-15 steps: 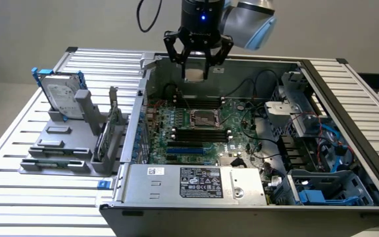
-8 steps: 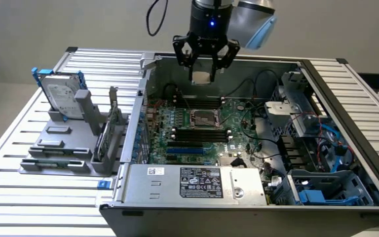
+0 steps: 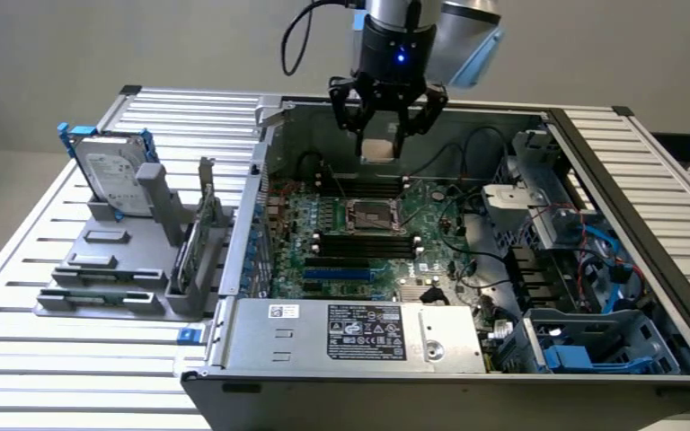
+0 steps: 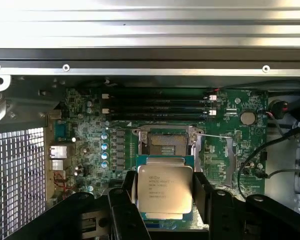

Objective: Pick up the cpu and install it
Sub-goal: 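Pick up the cpu and move it towards the insertion slot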

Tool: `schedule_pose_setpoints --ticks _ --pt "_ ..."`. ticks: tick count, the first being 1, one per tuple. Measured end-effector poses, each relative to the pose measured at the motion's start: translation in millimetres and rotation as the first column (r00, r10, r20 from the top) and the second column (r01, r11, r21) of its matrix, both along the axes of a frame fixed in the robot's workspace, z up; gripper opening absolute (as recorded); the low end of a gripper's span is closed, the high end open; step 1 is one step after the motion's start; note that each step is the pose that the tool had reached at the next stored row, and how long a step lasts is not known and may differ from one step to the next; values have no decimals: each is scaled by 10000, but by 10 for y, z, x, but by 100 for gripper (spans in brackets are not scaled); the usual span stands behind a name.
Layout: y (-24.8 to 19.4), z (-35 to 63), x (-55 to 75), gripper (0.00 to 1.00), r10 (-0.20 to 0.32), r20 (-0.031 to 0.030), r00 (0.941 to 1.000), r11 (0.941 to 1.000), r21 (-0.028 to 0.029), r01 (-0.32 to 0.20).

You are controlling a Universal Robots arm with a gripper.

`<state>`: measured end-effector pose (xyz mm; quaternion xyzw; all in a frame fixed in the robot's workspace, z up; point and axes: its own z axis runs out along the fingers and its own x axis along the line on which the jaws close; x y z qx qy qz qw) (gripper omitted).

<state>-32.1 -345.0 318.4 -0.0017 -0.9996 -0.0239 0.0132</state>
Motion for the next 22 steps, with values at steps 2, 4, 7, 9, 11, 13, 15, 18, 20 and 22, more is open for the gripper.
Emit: schedule_pose_setpoints --ticks 2,4,7,9,11,13,15,18,20,22 --pt "0 -36 32 55 0 0 10000 10000 1 0" --pt "0 -72 40 55 8 0 10000 10000 0 -8" --pt "0 -128 42 55 57 0 10000 10000 0 -57" --pt "0 -163 43 55 91 0 10000 10000 -1 -91" --pt "0 -199 45 55 123 0 9999 9999 0 -123" --pt "0 -235 46 55 153 0 9999 9999 0 -153" --pt "0 -273 48 55 180 1 9998 9998 1 -180" --pt "0 -326 51 55 197 -1 9998 9998 -1 -197" --pt "0 -341 51 55 198 -1 9998 9998 0 -198" --pt "0 -341 50 55 197 -2 9998 9998 -2 -197"
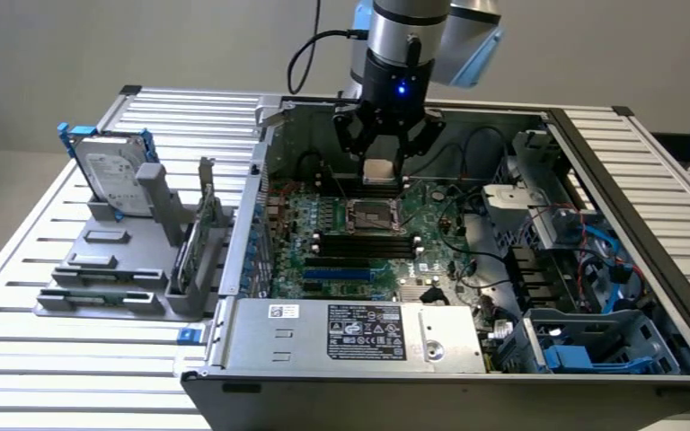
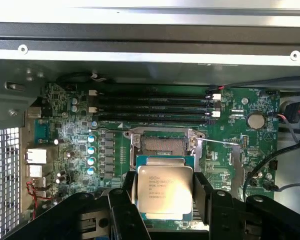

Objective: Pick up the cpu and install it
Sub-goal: 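Pick up the cpu and move it towards the insertion slot, then place the cpu into insertion slot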

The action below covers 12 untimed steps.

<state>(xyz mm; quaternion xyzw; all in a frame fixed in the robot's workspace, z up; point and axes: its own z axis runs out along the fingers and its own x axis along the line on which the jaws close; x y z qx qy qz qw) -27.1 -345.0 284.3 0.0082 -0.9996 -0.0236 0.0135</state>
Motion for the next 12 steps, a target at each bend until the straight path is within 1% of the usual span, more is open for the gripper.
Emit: schedule_pose_setpoints --ticks 12 --pt "0 -1 0 55 0 1 10000 10000 -2 0"
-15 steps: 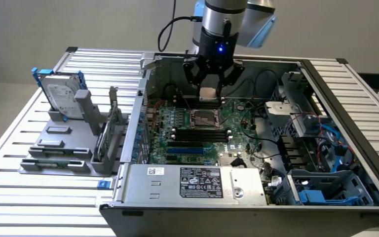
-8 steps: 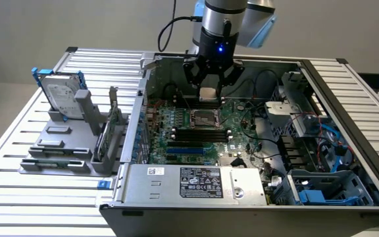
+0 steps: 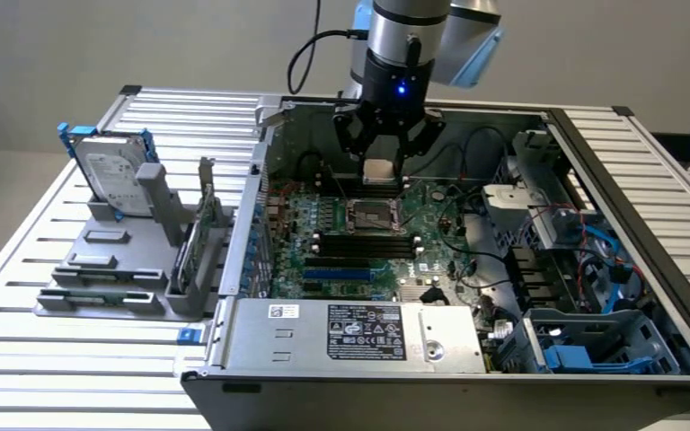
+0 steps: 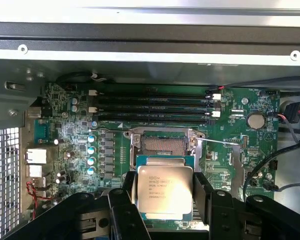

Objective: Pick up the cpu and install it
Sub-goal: 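Place the cpu into insertion slot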

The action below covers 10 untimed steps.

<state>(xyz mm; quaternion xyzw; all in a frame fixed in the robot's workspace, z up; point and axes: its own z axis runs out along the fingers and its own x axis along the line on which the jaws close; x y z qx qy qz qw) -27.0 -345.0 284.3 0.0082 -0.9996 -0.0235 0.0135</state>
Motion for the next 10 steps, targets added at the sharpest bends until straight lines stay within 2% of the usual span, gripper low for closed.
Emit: schedule_pose_setpoints --ticks 2,5,10 --pt "0 -1 0 55 -139 0 9999 9999 0 139" --pt "0 -4 0 55 -682 0 9977 9977 0 682" --pt "0 -8 0 55 -1592 0 9872 9872 0 1592"
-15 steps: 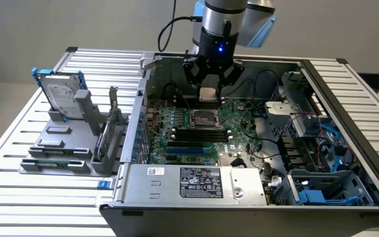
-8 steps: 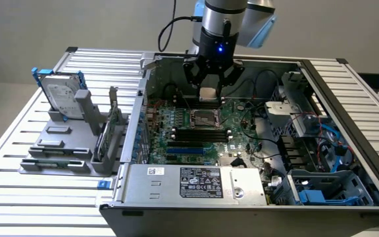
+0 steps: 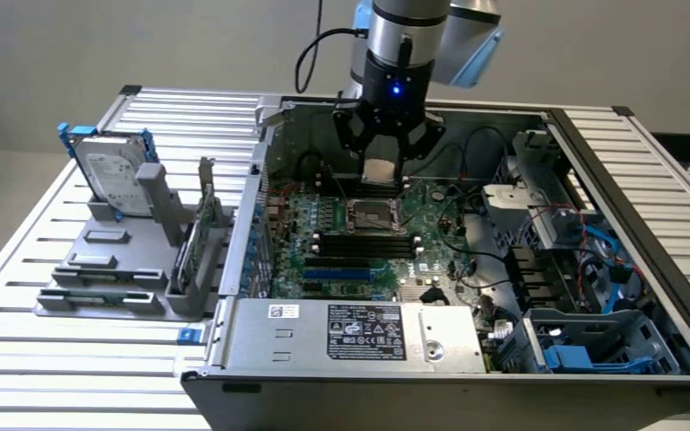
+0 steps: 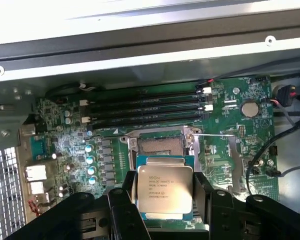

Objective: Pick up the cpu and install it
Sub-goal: 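Place the cpu into insertion slot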

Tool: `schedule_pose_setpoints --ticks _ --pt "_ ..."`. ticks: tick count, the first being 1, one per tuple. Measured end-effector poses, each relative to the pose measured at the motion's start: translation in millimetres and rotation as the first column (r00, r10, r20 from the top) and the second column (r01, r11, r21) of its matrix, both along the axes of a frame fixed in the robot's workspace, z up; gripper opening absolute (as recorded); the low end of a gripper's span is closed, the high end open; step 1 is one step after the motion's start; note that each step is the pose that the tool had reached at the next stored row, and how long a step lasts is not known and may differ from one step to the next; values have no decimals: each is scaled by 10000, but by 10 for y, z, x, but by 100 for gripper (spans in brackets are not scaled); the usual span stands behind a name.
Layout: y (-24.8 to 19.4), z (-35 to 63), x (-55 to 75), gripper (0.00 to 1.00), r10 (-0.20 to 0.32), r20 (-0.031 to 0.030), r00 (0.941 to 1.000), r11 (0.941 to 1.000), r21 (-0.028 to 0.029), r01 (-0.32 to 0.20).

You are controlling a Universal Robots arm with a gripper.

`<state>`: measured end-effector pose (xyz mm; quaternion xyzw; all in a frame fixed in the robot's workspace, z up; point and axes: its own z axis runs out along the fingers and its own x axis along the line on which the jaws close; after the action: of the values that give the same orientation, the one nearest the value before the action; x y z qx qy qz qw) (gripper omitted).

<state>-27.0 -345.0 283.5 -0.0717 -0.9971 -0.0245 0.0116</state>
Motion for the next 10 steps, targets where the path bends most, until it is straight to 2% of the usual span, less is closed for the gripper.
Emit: schedule_pose_setpoints --ticks 5,10 --pt "0 -5 0 55 -897 0 9960 9960 0 897" --pt "0 -9 0 55 -1805 0 9836 9836 0 1805"
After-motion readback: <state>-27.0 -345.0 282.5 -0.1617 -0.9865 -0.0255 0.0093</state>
